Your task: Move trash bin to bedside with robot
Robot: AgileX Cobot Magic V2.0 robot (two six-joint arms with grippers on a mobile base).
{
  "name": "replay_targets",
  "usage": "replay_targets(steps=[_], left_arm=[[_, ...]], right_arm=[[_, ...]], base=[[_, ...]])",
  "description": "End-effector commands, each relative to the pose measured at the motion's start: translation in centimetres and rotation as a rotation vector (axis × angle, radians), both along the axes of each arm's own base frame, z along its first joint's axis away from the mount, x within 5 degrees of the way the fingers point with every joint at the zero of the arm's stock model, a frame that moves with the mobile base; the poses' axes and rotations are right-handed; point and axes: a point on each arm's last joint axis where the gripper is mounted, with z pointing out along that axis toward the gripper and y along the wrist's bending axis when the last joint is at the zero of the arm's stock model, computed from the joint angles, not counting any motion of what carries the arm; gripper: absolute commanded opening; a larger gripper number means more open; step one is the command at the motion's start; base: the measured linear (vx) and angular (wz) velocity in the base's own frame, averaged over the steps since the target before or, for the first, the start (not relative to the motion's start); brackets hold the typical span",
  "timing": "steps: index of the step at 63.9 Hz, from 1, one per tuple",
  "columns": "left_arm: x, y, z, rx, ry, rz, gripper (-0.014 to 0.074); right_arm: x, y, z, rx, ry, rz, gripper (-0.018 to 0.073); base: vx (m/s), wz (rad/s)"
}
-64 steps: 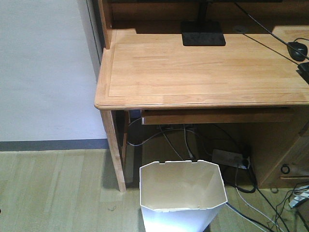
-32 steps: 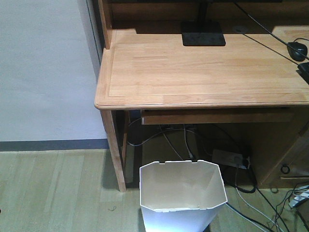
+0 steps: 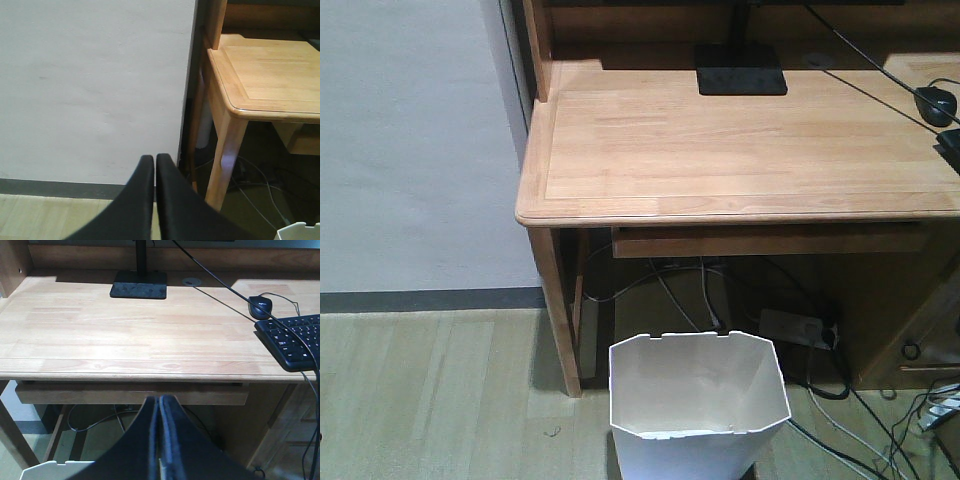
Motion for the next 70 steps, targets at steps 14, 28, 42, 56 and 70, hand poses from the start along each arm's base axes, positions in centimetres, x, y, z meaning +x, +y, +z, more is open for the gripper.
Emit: replay_targets(steps=[14,28,42,56,70], left_arm=[[0.1,0.0,0.5,0.004,-0.077,-0.004,-0.0006],[0.1,0.0,0.5,0.004,-0.077,-0.004,-0.0006],[0.1,0.0,0.5,0.004,-0.077,-0.004,-0.0006],[0.1,0.0,0.5,0.004,-0.077,-0.004,-0.0006],[0.1,0.0,0.5,0.004,-0.077,-0.004,-0.0006]], right_arm=[[0.4,-0.1,1.6,-0.004,-0.086,-0.006,0.0183],[0.3,-0.1,1.5,-0.004,-0.076,-0.006,0.0434],[0.4,-0.1,1.7,-0.004,-0.100,-0.006,0.0568],[0.4,0.0,1.6,0.074,-0.093,-0.022,0.0566],[1.6,0.2,1.2,0.124,0.014,-0.021,0.0566]], base=[[0.00,0.00],[0.00,0.00],[0.00,0.00],[0.00,0.00],[0.00,0.00]])
